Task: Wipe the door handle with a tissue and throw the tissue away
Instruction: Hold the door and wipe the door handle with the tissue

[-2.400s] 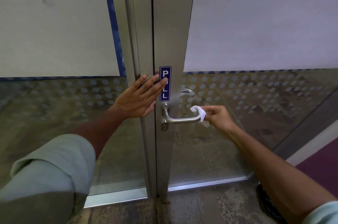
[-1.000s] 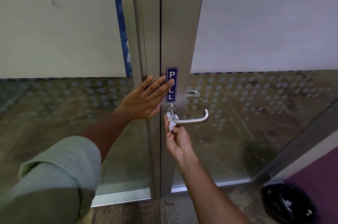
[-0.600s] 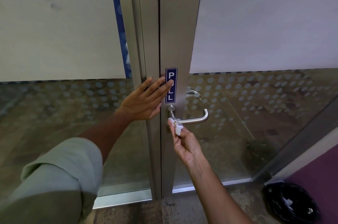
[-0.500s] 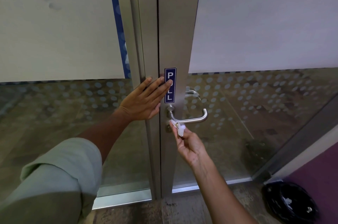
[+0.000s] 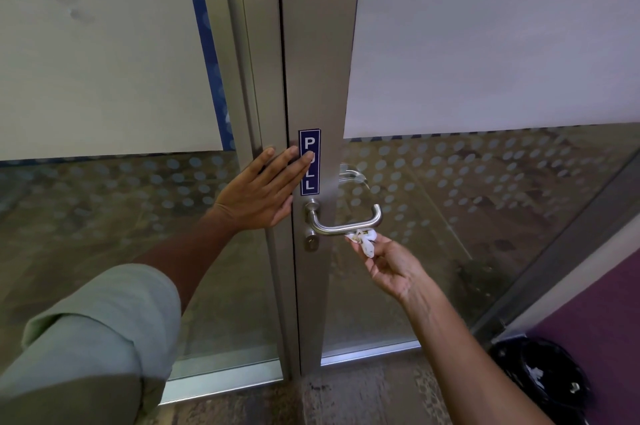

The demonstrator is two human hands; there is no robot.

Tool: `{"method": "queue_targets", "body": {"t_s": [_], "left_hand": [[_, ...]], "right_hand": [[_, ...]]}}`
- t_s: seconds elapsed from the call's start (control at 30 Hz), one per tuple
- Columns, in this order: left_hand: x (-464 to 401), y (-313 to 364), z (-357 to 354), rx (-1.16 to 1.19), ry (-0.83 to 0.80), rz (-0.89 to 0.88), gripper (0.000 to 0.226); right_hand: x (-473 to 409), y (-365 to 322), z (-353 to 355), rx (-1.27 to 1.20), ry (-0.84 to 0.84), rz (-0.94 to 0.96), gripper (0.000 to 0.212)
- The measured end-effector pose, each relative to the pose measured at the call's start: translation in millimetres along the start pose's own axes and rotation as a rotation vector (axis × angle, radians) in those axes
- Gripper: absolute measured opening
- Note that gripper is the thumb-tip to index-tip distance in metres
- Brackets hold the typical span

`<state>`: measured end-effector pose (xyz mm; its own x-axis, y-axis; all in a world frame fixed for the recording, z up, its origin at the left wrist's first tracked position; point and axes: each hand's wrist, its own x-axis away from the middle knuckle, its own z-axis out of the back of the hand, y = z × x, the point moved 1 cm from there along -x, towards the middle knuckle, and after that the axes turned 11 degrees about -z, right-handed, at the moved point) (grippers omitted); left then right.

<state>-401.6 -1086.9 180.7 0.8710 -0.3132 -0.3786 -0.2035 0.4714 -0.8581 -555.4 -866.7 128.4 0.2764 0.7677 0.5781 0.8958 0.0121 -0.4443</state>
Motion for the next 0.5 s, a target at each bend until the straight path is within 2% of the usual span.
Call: {"method": "queue_targets", "body": {"t_s": [0.27,0.5], "left_hand": [[0,1,-1,0.009,0.010,-0.003,0.073],[0,0,0,0.002,0.018,0.000,0.073]], "right_hand": [[-1,-22,3,-0.021,0.009,0.018,0.037],[-6,-35,6,-0.156,0.015,0.015,0.037]]}}
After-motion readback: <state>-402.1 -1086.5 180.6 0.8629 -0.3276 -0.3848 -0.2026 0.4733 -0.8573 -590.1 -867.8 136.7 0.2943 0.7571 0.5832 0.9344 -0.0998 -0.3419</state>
